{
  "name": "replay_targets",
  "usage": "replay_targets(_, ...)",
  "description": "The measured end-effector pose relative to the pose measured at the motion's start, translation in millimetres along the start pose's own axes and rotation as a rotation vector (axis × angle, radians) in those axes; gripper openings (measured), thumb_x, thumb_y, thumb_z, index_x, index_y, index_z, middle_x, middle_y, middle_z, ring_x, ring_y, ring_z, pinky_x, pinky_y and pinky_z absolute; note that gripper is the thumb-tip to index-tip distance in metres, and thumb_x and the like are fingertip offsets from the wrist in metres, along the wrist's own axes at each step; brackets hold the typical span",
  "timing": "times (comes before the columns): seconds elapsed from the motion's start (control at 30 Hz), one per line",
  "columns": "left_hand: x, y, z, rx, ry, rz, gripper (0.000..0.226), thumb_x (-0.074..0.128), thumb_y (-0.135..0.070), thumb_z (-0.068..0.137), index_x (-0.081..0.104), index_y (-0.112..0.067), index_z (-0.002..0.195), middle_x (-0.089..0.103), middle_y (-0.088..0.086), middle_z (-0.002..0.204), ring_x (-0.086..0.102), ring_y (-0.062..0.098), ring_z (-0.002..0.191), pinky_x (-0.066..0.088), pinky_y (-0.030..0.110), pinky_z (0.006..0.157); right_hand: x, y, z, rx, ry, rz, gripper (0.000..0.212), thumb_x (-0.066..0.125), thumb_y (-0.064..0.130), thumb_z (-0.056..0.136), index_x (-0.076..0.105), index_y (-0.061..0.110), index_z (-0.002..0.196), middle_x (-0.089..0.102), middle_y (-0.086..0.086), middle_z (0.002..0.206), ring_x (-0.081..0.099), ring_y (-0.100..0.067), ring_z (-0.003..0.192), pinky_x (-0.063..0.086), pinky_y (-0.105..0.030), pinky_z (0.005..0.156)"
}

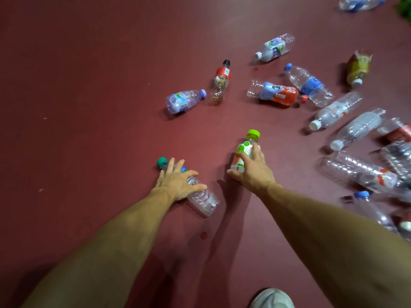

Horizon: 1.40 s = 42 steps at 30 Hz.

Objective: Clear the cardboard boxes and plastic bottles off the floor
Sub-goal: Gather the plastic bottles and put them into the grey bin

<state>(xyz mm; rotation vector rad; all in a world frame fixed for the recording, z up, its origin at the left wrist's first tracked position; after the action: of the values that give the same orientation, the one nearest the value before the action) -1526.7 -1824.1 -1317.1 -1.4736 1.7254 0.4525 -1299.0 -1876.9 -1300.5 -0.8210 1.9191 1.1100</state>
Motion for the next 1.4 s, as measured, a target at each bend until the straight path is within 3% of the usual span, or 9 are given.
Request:
replay_targets(0.13, -1, 0, 0, 0.001, -0.014, -0.012, 0.067, 0.054, -0.081, 0.078, 0.049, -0.049, 0.137, 0.003, -0.006, 0.167, -0.016, 0.019, 0.152, 0.003, 0.052, 0.121, 0, 11, 1, -0.042, -0.029, -0.058, 0.051, 0.065, 0.052, 0.090, 0.053, 0.027, 0.132, 0.003, -0.002, 0.166, 0.010, -0.027, 0.149, 0.046, -0.048, 0.098)
replay_targets(0.3, -2, 2, 0, 0.021, -0.026, -0.009, 0.064, 0.055, -0.081, 0.077, 0.052, -0.050, 0.133, 0.005, -0.006, 0.167, -0.015, 0.019, 0.152, 0.005, 0.052, 0.121, -6, 12, 2, -0.016, -0.057, -0.071, 0.068, 0.066, 0.050, 0.091, 0.038, 0.032, 0.150, 0.018, -0.002, 0.159, 0.025, -0.028, 0.140, 0.048, -0.046, 0.094)
replay_targets(0.5, -3, -1, 1, 0.036, -0.040, 0.046, 0.068, 0.052, -0.083, 0.078, 0.048, -0.051, 0.138, 0.002, -0.003, 0.167, -0.014, 0.020, 0.153, 0.007, 0.053, 0.121, 2, 3, -2, 0.040, 0.034, 0.061, 0.088, 0.070, 0.052, 0.087, 0.018, 0.043, 0.157, -0.007, -0.005, 0.166, 0.006, -0.025, 0.152, 0.040, -0.046, 0.107)
replay_targets(0.6, 1, -1, 1, 0.093, -0.069, 0.057, 0.079, 0.053, -0.081, 0.078, 0.033, -0.051, 0.149, -0.019, 0.001, 0.166, -0.023, 0.019, 0.151, 0.004, 0.049, 0.123, 12, 3, -2, 0.049, 0.106, 0.118, 0.092, 0.073, 0.051, 0.085, 0.015, 0.046, 0.156, -0.009, -0.005, 0.166, 0.023, -0.028, 0.149, 0.040, -0.043, 0.106)
replay_targets(0.73, 4, -15, 4, 0.179, -0.146, 0.058, 0.105, 0.058, -0.079, 0.077, 0.009, -0.037, 0.159, -0.036, 0.011, 0.158, -0.029, 0.024, 0.149, 0.000, 0.044, 0.125, 19, 2, -3, 0.056, 0.129, 0.115, 0.091, 0.073, 0.049, 0.086, 0.015, 0.045, 0.156, 0.004, -0.005, 0.165, 0.051, -0.036, 0.129, 0.045, -0.037, 0.095)
replay_targets(0.97, 2, -18, 8, -0.072, -0.175, 0.040, 0.140, 0.057, -0.093, 0.060, -0.016, -0.026, 0.157, -0.032, 0.017, 0.159, -0.017, 0.039, 0.151, 0.008, 0.053, 0.121, 22, -7, -10, 0.066, 0.125, 0.144, 0.093, 0.077, 0.045, 0.083, 0.018, 0.044, 0.156, 0.008, -0.004, 0.164, 0.053, -0.038, 0.126, 0.045, -0.039, 0.097)
replay_targets(1.13, 6, -12, 6, -0.036, -0.061, -0.142, 0.131, 0.073, -0.075, 0.067, -0.015, -0.036, 0.157, -0.033, 0.010, 0.160, 0.021, 0.037, 0.150, 0.035, 0.047, 0.112, 20, -8, -13, 0.054, 0.119, 0.170, 0.095, 0.079, 0.042, 0.082, 0.020, 0.041, 0.156, 0.002, 0.000, 0.166, 0.050, -0.037, 0.131, 0.044, -0.039, 0.101)
replay_targets(1.27, 3, -8, 5, 0.131, -0.022, -0.139, 0.114, 0.079, -0.058, 0.074, 0.000, -0.047, 0.156, -0.036, -0.006, 0.159, 0.001, 0.023, 0.154, 0.032, 0.048, 0.116, 17, -10, -14, 0.055, 0.136, 0.139, 0.095, 0.077, 0.040, 0.084, 0.016, 0.042, 0.157, -0.007, 0.002, 0.167, 0.045, -0.038, 0.135, 0.042, -0.039, 0.104)
replay_targets(1.4, 3, -5, 5, 0.186, -0.051, -0.112, 0.094, 0.077, -0.049, 0.080, 0.018, -0.052, 0.153, -0.031, -0.005, 0.162, -0.014, 0.016, 0.153, 0.029, 0.047, 0.118, 18, -7, -16, 0.025, 0.184, 0.115, 0.091, 0.076, 0.047, 0.084, 0.020, 0.044, 0.156, -0.015, 0.000, 0.167, 0.038, -0.033, 0.142, 0.038, -0.036, 0.107)
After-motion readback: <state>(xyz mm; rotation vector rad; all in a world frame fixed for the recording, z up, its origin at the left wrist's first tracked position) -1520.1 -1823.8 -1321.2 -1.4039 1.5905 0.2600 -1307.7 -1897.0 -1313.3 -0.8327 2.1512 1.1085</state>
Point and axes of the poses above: each hand's wrist, its own z-axis towards the middle knuckle, its own x-axis out of the palm, y = z × x, the point moved 7 cm from there along z, towards the middle knuckle
